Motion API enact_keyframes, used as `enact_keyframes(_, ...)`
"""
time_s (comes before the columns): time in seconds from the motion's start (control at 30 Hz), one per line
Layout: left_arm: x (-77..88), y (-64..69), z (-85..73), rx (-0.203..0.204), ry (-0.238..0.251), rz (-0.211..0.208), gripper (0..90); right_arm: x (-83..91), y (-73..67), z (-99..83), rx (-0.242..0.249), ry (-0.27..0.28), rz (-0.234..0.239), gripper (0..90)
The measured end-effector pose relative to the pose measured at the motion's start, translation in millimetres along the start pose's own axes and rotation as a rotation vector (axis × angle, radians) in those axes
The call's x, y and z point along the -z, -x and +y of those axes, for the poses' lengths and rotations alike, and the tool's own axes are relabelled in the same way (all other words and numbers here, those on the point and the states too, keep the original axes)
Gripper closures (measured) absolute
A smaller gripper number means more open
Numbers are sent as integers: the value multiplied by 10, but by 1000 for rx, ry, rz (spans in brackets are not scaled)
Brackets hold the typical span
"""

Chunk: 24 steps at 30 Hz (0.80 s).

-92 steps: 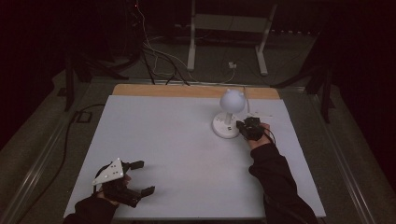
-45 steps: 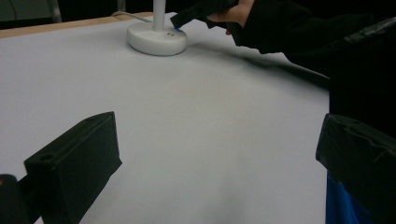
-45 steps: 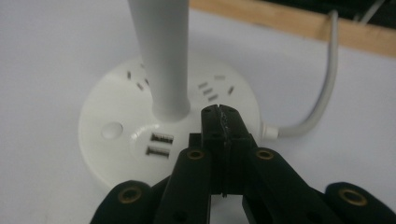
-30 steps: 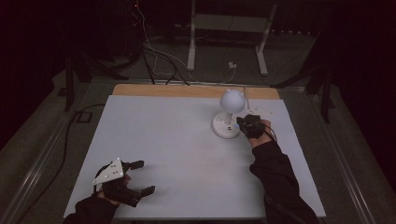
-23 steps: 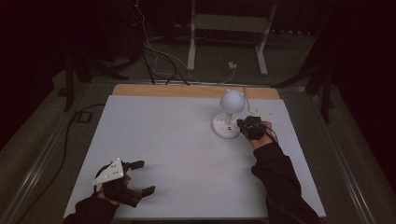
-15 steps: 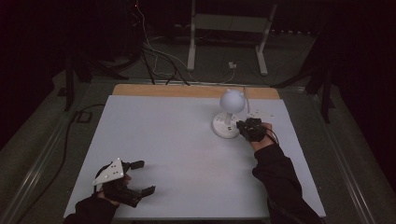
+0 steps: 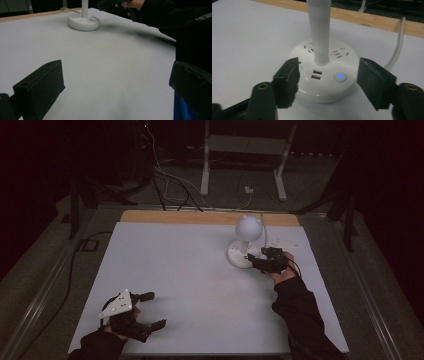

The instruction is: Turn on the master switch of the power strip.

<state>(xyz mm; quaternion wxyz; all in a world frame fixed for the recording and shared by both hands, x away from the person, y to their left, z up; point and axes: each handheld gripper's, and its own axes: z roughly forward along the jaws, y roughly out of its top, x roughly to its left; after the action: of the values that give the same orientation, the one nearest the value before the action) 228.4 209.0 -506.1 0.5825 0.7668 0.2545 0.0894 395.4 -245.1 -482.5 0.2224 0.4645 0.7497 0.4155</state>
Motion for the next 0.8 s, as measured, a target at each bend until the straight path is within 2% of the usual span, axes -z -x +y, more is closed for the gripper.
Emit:
enact_keyframes(0.07, 0, 0, 0, -1, -1, 0, 2, 14, 5, -11, -5, 5, 7, 284)
enact_keyframes(0.13, 0, -1, -1, 0, 0, 0, 2, 25, 7, -27, -2, 1, 52, 196)
enact_keyframes(0.2, -1, -1, -1, 1, -1, 1, 2, 32, -12, -46, 10, -4, 70, 110)
enact_keyframes(0.33, -2, 0, -1, 1, -1, -1, 2, 62, -26, -51, 10, 9, 139, 11)
enact_keyframes(0.47, 1, 0, -1, 0, 2, 0, 2, 111, -46, -18, 3, 26, 202, 0)
enact_keyframes(0.57, 0, 1, -1, 0, 0, 1, 2, 135, -59, 1, 9, 43, 230, 0)
enact_keyframes(0.8, -2, 4, -3, 0, -1, -2, 2, 236, -57, 10, 32, 56, 228, 0)
